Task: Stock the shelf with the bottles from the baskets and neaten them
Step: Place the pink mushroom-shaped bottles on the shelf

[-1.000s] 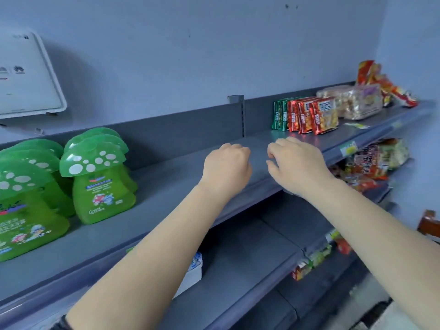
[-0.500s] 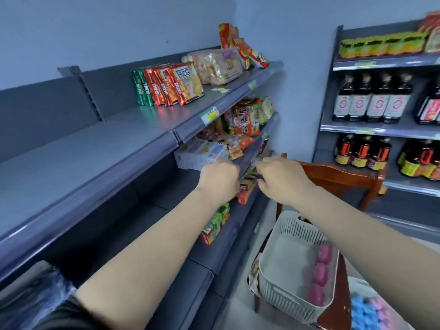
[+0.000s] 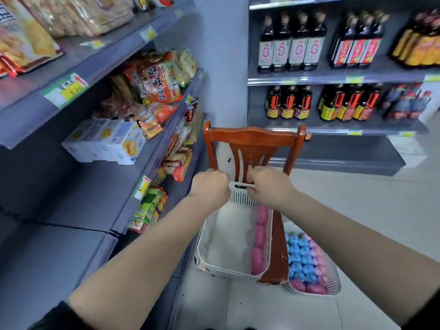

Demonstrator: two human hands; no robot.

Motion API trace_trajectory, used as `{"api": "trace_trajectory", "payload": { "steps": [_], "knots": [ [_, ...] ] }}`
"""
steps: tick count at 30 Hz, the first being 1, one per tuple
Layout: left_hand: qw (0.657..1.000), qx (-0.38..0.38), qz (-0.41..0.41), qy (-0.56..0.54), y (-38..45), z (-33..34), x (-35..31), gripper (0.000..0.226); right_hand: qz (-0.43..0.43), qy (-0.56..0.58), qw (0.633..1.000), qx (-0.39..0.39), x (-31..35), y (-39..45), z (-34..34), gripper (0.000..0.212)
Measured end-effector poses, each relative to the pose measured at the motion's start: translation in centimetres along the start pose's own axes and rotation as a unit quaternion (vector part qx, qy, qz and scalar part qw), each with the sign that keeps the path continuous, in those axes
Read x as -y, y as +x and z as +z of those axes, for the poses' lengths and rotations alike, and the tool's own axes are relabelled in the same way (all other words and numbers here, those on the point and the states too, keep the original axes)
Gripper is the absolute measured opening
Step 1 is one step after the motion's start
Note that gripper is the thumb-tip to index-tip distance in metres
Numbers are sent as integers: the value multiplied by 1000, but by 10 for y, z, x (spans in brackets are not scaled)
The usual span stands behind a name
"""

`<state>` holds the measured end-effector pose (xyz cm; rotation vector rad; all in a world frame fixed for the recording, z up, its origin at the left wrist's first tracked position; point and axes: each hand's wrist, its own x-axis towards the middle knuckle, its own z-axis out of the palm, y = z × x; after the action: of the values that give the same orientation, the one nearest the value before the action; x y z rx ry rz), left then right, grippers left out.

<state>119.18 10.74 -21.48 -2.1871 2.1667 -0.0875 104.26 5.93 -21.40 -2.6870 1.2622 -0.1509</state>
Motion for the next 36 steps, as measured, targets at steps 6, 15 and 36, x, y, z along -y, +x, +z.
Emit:
{"api": "trace_trajectory", "payload": {
  "steps": [6, 15, 36],
  "knots": [
    [993, 72, 3, -96, 49, 62, -15, 28, 140, 88, 984, 68, -41, 21, 57, 25],
    [947, 223, -38, -229, 120, 196, -24, 33, 336, 249, 902, 105, -98, 63, 186, 19],
    [766, 340, -142, -526, 225, 420, -78, 36, 445, 161, 862, 182, -137, 125, 391, 54]
  ]
}}
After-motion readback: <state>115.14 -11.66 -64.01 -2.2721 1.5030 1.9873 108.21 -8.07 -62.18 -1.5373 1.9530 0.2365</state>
